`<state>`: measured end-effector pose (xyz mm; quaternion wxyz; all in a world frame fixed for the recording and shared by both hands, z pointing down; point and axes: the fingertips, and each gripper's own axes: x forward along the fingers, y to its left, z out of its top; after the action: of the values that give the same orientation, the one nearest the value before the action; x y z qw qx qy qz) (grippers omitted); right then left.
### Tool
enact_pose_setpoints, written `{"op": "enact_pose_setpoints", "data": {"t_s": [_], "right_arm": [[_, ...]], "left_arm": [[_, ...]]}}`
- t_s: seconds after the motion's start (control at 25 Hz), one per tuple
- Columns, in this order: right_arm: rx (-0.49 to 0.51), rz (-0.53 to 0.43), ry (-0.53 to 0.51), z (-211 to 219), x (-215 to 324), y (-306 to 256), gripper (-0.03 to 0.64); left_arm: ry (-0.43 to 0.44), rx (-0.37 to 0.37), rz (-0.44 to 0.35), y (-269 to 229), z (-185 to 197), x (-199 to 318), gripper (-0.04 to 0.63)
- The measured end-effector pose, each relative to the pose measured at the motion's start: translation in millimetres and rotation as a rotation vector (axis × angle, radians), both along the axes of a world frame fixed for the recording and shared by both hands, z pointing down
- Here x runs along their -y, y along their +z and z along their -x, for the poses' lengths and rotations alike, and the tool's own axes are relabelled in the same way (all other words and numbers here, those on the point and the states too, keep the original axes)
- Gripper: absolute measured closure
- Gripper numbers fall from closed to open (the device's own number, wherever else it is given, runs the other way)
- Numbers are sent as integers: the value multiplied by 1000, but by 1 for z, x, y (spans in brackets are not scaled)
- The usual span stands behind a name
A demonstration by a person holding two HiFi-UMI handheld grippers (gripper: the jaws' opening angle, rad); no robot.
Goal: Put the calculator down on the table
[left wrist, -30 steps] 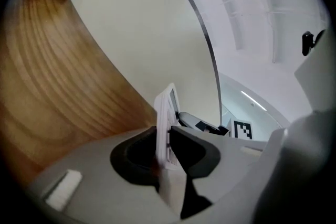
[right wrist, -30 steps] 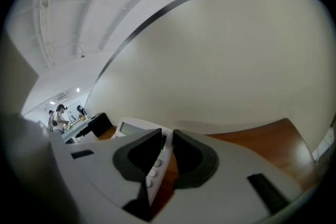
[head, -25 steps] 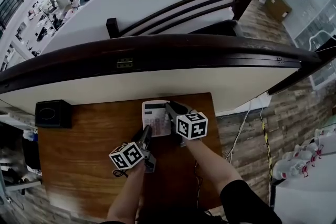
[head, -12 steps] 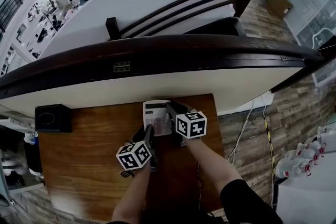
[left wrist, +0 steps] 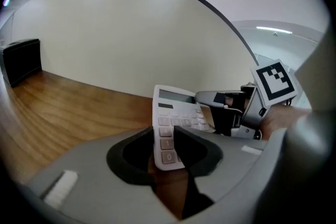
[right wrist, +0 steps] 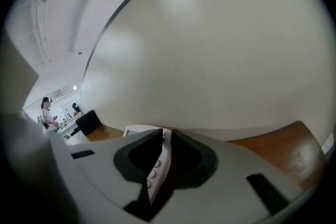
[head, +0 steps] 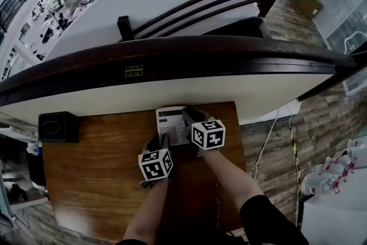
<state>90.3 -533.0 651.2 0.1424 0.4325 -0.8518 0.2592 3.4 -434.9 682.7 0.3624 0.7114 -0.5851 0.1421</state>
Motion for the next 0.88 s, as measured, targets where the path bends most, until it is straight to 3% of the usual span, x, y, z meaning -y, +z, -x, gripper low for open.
{"op": "enact_pose_setpoints", "data": {"t_s": [0.52,0.88], "right_arm": [[2,-23,8,-1,-4,-1,551],[-1,-23,-14,-10,-28,-7,551]], "left_arm": [[43,56,-60,-3,1,4,486],[-18,25,-71,-7,11,-8,451]]}}
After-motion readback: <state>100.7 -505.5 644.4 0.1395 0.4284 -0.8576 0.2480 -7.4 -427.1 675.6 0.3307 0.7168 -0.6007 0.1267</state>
